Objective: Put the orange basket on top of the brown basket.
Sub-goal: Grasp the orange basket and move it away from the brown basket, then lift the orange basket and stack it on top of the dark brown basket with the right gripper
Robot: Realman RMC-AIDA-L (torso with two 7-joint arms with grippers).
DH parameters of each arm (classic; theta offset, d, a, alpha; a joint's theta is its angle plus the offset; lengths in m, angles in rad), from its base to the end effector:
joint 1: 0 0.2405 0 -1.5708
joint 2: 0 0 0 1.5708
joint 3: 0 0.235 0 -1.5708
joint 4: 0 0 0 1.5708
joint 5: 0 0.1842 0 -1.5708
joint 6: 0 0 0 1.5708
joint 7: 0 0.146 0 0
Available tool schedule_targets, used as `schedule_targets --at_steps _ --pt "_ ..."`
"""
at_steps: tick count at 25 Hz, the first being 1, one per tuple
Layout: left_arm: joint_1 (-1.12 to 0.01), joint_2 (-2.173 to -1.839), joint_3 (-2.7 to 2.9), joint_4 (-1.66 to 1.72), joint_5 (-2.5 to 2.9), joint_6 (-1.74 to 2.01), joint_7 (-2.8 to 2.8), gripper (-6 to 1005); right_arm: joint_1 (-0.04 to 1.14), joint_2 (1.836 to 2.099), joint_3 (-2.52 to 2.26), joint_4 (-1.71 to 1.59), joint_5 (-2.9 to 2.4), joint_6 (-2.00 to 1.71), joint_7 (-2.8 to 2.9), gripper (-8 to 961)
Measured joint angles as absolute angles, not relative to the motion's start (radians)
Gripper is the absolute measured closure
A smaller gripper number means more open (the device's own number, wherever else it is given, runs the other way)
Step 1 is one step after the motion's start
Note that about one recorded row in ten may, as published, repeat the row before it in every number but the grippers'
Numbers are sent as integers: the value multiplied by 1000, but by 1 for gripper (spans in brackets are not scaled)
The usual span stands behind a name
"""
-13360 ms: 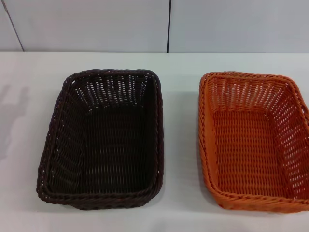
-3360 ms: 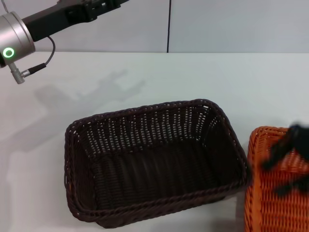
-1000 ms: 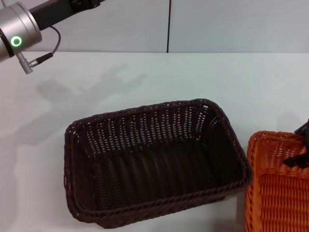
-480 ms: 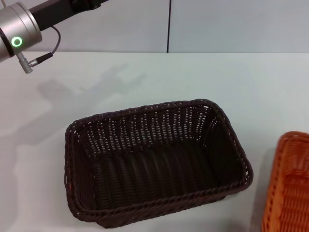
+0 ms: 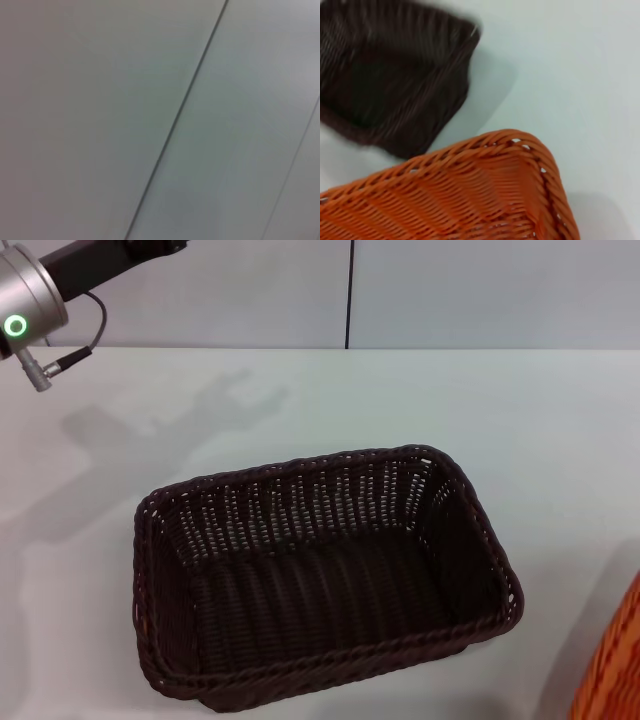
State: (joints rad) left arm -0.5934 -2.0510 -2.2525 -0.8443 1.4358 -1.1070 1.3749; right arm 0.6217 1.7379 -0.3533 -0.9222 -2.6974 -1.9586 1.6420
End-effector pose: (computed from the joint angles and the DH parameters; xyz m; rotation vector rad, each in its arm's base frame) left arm -0.1627 0.3937 0.0831 -2.1408 -0.8241 -1.1345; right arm 0.2922 0.2887 0.1794 -2.6946 0.9259 -0.1270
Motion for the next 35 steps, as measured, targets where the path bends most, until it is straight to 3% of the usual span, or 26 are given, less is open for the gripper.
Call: schedule_targets --at_steps 3,10,14,18,19,20,21,22,23,24,25,26,27,28,29,35 --pt "-592 -2051 -2277 -845 1432 -1108 1376 138 589 1724 -213 -975 -2622 -1968 1647 822" --pt "-581 -2053 -2297 -852 1430 -1111 1398 138 514 1722 -98 -1030 -2402 -1952 1704 822" --pt "-580 -2056 -2311 -851 1421 -1122 1427 138 462 1745 -45 -998 -2159 -1916 1749 823" --pt "-579 -2058 -2319 -834 1385 -1133 1483 138 426 1814 -55 -887 -1844 -1916 1760 823" --pt "-579 -2058 -2319 -834 1385 -1133 1483 138 426 1814 -55 -887 -1844 -1916 1760 823" --pt "-578 -2058 -2320 -825 1374 -1133 1491 138 432 1864 -64 -868 -1771 -1919 1759 823" --pt "-578 -2058 -2319 -819 1368 -1133 1493 138 432 1864 -64 -868 -1771 -1919 1759 823" --pt "-578 -2058 -2320 -816 1366 -1133 1494 138 436 1892 -71 -865 -1746 -1917 1756 823" --pt "-578 -2058 -2319 -811 1363 -1133 1495 138 450 1947 -85 -865 -1723 -1910 1740 823" --pt "-578 -2058 -2319 -811 1363 -1133 1495 138 450 1947 -85 -865 -1723 -1910 1740 823" --pt "-578 -2058 -2319 -805 1360 -1134 1501 138 467 1997 -90 -858 -1718 -1902 1716 823" --pt "-578 -2058 -2319 -804 1360 -1134 1503 138 476 2021 -90 -844 -1715 -1897 1701 822" --pt "-578 -2059 -2319 -802 1360 -1134 1506 138 476 2021 -90 -844 -1715 -1897 1701 822" --pt "-578 -2059 -2319 -802 1360 -1134 1506 138 493 2051 -92 -784 -1706 -1894 1664 822" --pt "-579 -2059 -2319 -796 1359 -1134 1511 138 506 2061 -97 -684 -1692 -1894 1616 819" --pt "-583 -2059 -2319 -791 1351 -1131 1520 138 515 2063 -103 -486 -1677 -1890 1500 802"
